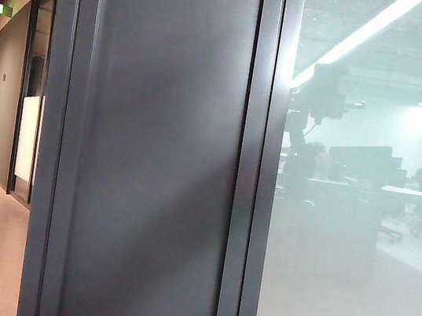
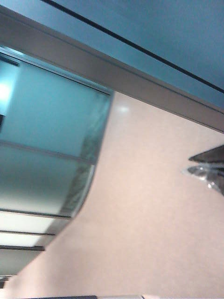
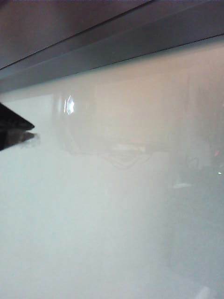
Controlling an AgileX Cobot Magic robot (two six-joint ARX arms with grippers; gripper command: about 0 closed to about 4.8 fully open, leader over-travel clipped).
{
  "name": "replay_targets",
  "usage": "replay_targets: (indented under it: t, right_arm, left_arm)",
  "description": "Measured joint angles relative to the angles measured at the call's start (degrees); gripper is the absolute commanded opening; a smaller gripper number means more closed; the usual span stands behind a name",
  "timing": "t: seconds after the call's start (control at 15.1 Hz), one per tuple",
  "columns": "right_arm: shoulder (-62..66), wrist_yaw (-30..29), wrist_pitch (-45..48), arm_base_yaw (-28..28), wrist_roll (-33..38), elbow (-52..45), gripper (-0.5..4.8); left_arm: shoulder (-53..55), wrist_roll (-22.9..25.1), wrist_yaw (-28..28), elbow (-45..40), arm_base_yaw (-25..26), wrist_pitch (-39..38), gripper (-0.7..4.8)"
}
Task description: Raise the arm to find the leftmost switch on the wall and turn off the lights.
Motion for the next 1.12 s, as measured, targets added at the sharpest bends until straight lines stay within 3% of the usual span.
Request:
replay_targets:
  t: [0.33, 0.66, 1.12]
  right_arm:
    - [-0.02, 0.00, 0.02, 0.00, 0.00, 0.00, -0.01]
    - [-0.04, 0.00, 0.00, 0.00, 0.00, 0.00, -0.01]
    - [-0.02, 0.00, 0.00, 0.00, 0.00, 0.00, -0.01]
  left_arm:
    - [-1.01, 0.26, -0.02, -2.51, 0.00, -0.94, -0.05]
    - [-2.97, 4.52, -0.02, -2.49, 0.00, -1.07, -0.05]
    - [-2.97, 5.03, -0.04, -2.49, 0.00, -2.97, -0.05]
